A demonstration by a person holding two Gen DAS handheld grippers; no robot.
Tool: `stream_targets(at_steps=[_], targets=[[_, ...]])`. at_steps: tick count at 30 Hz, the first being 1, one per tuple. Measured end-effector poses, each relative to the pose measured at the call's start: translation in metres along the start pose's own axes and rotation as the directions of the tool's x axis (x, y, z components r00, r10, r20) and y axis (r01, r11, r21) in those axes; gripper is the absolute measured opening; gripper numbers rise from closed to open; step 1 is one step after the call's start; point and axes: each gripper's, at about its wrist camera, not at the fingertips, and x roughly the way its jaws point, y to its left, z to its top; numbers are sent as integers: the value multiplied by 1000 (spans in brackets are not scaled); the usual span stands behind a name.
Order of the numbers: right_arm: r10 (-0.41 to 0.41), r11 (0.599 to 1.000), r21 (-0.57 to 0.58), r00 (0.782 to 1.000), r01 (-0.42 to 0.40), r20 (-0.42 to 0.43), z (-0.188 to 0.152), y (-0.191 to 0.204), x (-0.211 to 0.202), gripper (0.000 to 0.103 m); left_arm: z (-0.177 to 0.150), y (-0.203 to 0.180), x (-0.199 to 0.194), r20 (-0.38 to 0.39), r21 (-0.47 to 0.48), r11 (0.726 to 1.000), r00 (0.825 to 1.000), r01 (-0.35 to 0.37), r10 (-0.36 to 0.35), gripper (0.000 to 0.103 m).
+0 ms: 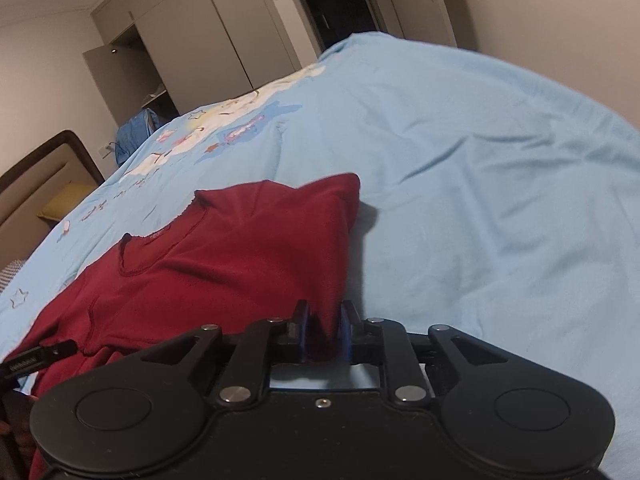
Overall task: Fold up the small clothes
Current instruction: 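Open the right tool to release the sleeve and withdraw, then move the left tool to the other sleeve cuff and close on it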
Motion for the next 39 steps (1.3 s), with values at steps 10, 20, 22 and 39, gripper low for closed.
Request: stream_targets(at_steps=[10, 20, 22, 39], targets=[[78, 984, -164, 994, -65, 77, -11, 40, -39, 78, 5, 100, -77, 17, -192, 971, 989, -141, 147, 103], [231, 935, -283, 972, -213, 33, -43, 101, -67, 102, -1, 229, -133, 59, -403, 867, 937, -294, 345, 103], [246, 926, -301, 969, -230, 18, -51, 111, -70, 102, -2, 253, -139, 70, -447, 838, 921, -314, 383, 103], [293, 905, -291, 950, -312, -107, -87, 133, -67, 102, 0, 331, -111, 46, -640, 689, 879, -339, 475, 8]])
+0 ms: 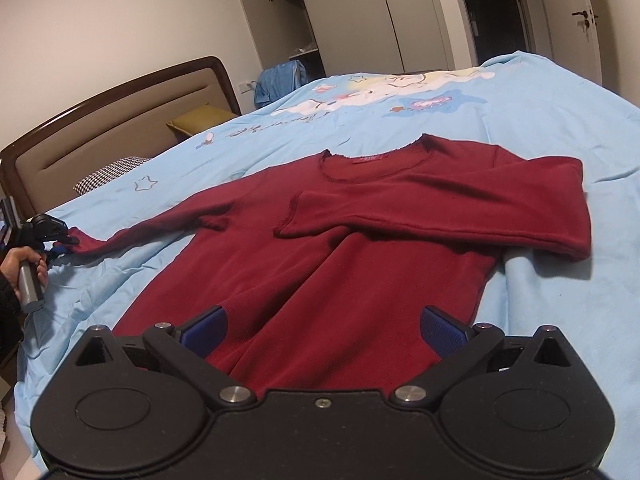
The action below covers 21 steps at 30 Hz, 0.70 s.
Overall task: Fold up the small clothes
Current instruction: 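Move the left tool to the other sleeve cuff and close on it, then lift the sleeve with the left tool and fold it across the sweater body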
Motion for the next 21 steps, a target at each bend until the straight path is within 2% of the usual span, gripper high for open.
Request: stream_targets(at_steps=[2, 6, 10, 12, 15, 18, 21], targets=[[4, 1000, -3, 1000, -4, -2, -2, 0, 1, 102, 3, -4, -2, 18, 10, 1000, 1000, 9, -10, 6], [12, 1000, 5, 1000, -12, 0, -4, -2, 3, 102, 10, -27, -14, 82, 89, 995, 995, 43, -50, 5], [15, 1000, 18, 1000, -15, 15, -5, -7, 1, 102, 20, -66, -32, 158, 172, 979, 978, 111, -138, 5], [14, 1000, 24, 1000, -15, 26, -4, -11, -2, 102, 25, -90, -44, 200, 215, 965, 960, 153, -197, 5], [7, 999, 31, 999, -9, 44, -5, -16, -9, 102, 26, -131, -64, 239, 300, 926, 922, 228, -304, 5], [-6, 999, 37, 998, 4, 60, -4, -23, -16, 102, 17, -176, -87, 257, 394, 870, 873, 297, -414, 5], [-22, 999, 46, 997, 19, 73, -4, -32, -22, 102, -2, -219, -107, 237, 473, 805, 829, 357, -507, 5]])
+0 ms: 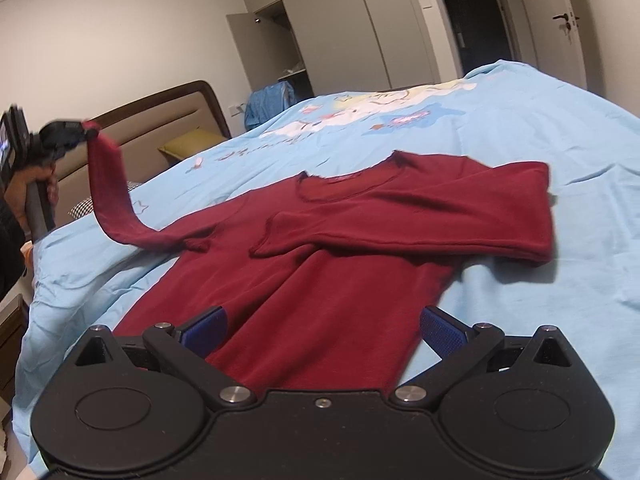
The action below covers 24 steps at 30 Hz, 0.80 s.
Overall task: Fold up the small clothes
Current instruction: 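Lift the sleeve with the left tool and fold it across the sweater body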
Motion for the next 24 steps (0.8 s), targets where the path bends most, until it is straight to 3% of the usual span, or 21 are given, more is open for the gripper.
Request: stream_targets(at_steps=[4, 9, 15, 24], targets=[[-19, 1000, 13, 1000, 19, 18, 0, -11, -9, 102, -7, -69, 4, -3, 48, 991, 993, 122, -122, 5], [-44, 999, 30, 999, 43, 29, -2, -24, -21, 102, -41, -149, 9, -40, 103, 963, 969, 248, -245, 5], [-86, 996, 38, 996, 85, 37, -7, -37, -34, 102, -105, -223, 5, -146, 118, 916, 919, 384, -367, 5], [-142, 988, 60, 989, 140, 33, -16, -55, -47, 102, -194, -272, -2, -312, 105, 853, 831, 512, -461, 5]])
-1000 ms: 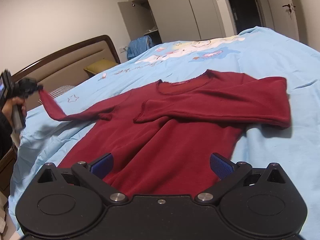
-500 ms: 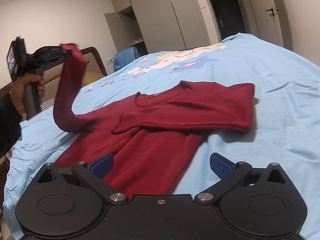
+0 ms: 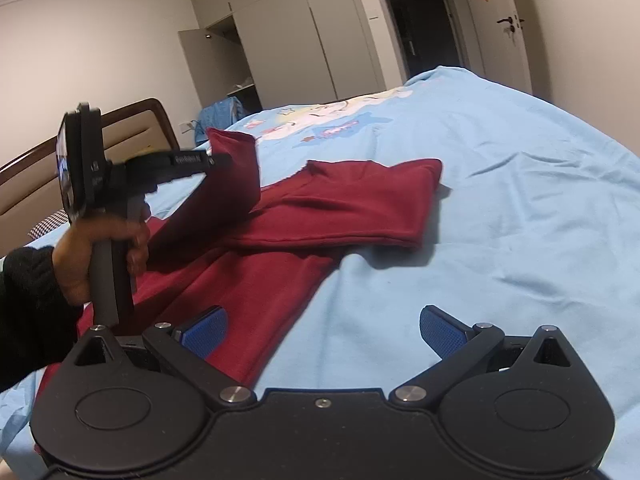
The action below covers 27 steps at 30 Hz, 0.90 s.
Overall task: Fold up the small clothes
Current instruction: 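Lift the sleeve with the left tool and fold it across the sweater body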
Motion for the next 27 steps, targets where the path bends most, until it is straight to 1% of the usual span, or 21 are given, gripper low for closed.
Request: stream_targets(at_steps=[2, 6, 10, 12, 13, 14, 15, 16, 17, 18, 20, 21, 22, 23, 25, 27], targets=[[-5, 1000, 9, 1000, 5, 1, -2, -3, -1, 102, -8, -3, 2, -27, 12, 1000, 999, 20, -20, 5], [-7, 1000, 27, 1000, 7, 1, -5, -4, 0, 102, -14, -5, 7, -77, 25, 999, 996, 35, -33, 5], [-1, 1000, 31, 1000, 1, -2, -7, -2, 0, 102, -10, -3, 9, -122, 30, 998, 991, 60, -56, 8], [-2, 1000, 27, 1000, 2, -2, -7, -1, 0, 102, -11, -1, 10, -153, 6, 996, 984, 88, -86, 16], [-4, 1000, 26, 1000, 4, -1, -7, -1, -1, 102, -12, 1, 11, -167, -8, 995, 981, 101, -101, 24], [-4, 1000, 27, 1000, 4, 0, -7, -1, -1, 102, -12, 2, 10, -178, -22, 994, 977, 112, -114, 35], [-4, 1000, 29, 1000, 4, 0, -7, -1, -1, 102, -13, 1, 6, -186, -35, 992, 975, 119, -123, 42], [-4, 1000, 30, 1000, 4, 1, -7, -1, -2, 102, -13, 3, 5, -191, -47, 991, 973, 125, -131, 56], [-5, 1000, 30, 1000, 5, 1, -7, -1, -2, 102, -14, 5, 2, -192, -58, 990, 972, 130, -139, 64], [-7, 1000, 30, 1000, 7, 1, -7, -1, -1, 102, -13, 7, -2, -192, -67, 988, 970, 136, -146, 66], [-7, 999, 34, 1000, 7, -1, -7, -1, 0, 102, -10, 12, -8, -195, -77, 986, 968, 146, -158, 78], [-7, 999, 36, 1000, 7, -2, -8, 0, 1, 102, -8, 16, -12, -193, -78, 987, 969, 140, -153, 82], [-7, 999, 37, 1000, 7, -2, -8, 0, 2, 102, -6, 20, -18, -188, -75, 989, 972, 127, -140, 90], [-7, 999, 37, 1000, 7, -1, -8, 2, 2, 102, -3, 26, -24, -181, -72, 991, 975, 114, -125, 93], [-3, 999, 39, 1000, 3, -3, -8, 3, 5, 102, 2, 40, -34, -175, -63, 994, 980, 84, -94, 96], [0, 999, 37, 1000, 0, -4, -8, 5, 8, 102, 8, 59, -45, -180, -61, 998, 983, 31, -41, 99]])
